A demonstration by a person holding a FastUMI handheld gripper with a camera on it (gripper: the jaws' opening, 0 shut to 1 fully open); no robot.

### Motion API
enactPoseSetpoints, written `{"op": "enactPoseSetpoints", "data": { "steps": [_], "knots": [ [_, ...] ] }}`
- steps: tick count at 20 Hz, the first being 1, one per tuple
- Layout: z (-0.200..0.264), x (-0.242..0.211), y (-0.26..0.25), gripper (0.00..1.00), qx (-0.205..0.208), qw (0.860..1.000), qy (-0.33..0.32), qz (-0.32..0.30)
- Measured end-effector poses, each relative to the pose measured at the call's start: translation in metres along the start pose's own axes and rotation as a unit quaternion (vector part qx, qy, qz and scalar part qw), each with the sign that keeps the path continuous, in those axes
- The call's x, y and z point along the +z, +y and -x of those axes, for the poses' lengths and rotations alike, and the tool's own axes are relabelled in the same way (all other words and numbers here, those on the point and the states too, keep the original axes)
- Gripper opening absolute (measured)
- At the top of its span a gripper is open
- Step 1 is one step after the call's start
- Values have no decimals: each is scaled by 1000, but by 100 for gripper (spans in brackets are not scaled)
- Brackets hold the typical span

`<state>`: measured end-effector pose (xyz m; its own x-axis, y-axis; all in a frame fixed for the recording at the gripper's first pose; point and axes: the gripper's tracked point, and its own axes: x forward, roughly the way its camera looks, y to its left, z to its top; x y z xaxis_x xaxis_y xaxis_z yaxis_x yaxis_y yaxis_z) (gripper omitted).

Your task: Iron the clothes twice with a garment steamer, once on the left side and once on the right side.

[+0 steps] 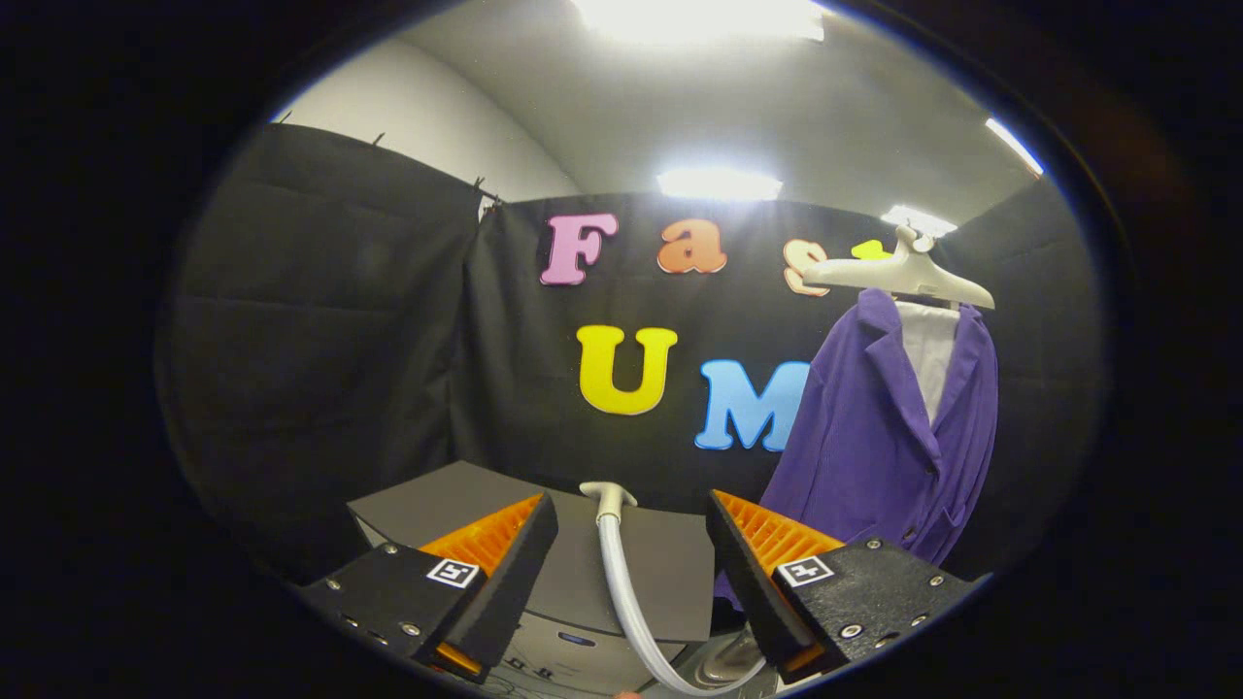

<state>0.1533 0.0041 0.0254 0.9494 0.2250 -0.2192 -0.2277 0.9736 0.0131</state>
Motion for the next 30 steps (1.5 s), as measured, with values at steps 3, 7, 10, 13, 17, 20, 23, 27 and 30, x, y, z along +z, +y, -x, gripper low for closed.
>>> {"op": "enactPoseSetpoints", "data": {
  "steps": [3,7,10,13,17,20,23,27,30],
  "knots": [
    [-49,-5,12,95,-7,999,46,-23],
    [-113,-25,24,95,-27,992,114,-45],
    [-160,-42,23,95,-58,982,164,-72],
    [-204,-61,23,95,-71,968,211,-116],
    [-256,-69,30,92,-59,951,241,-185],
    [-274,-90,30,91,-62,936,279,-207],
    [-286,-116,36,89,-58,923,324,-198],
    [-287,-148,46,90,-49,910,367,-188],
    [-285,-159,39,88,-65,913,377,-141]
  ]
}}
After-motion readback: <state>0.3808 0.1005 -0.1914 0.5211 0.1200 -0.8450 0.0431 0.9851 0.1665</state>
